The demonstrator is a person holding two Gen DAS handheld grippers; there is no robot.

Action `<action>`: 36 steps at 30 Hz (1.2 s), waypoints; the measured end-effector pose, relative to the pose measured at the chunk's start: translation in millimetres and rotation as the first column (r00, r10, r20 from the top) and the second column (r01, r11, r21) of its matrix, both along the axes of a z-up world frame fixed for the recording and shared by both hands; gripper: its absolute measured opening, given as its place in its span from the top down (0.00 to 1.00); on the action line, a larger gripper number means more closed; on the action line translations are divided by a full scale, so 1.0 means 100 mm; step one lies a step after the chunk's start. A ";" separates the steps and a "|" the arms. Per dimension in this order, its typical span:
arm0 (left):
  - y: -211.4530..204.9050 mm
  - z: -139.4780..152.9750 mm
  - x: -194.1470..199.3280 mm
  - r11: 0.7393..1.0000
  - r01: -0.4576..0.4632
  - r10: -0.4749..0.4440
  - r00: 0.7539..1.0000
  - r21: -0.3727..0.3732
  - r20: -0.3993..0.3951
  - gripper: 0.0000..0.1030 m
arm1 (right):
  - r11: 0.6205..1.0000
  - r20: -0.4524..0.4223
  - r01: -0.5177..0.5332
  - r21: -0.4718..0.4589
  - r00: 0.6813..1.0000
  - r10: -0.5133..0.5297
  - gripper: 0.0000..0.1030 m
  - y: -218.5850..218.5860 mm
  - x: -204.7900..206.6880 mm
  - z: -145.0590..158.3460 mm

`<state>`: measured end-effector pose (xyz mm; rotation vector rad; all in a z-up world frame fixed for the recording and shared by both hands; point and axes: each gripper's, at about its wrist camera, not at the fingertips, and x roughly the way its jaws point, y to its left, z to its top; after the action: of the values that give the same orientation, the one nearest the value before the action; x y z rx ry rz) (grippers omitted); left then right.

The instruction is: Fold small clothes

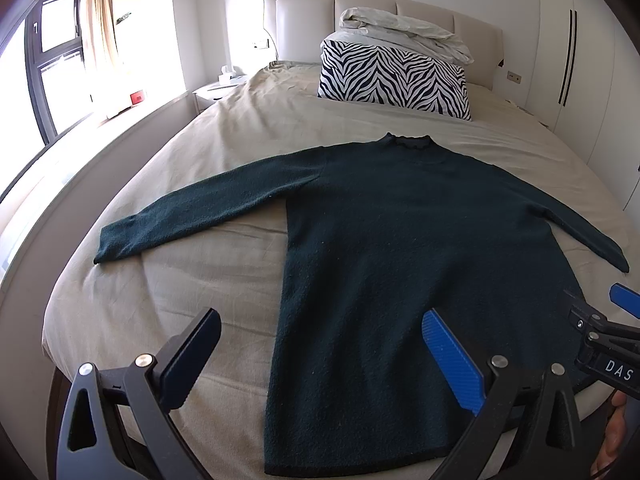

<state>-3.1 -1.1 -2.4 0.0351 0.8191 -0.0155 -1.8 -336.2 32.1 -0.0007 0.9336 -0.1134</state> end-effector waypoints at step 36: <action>0.14 -0.11 0.03 1.000 -0.015 0.015 1.000 -0.010 -0.015 0.00 | 1.000 -0.014 -0.005 -0.007 1.000 0.005 0.00 0.10 -0.01 -0.12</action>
<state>-0.3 13.3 -13.0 0.0190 0.8337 -0.0054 -2.7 -326.6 19.8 -0.0105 0.9467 -0.1124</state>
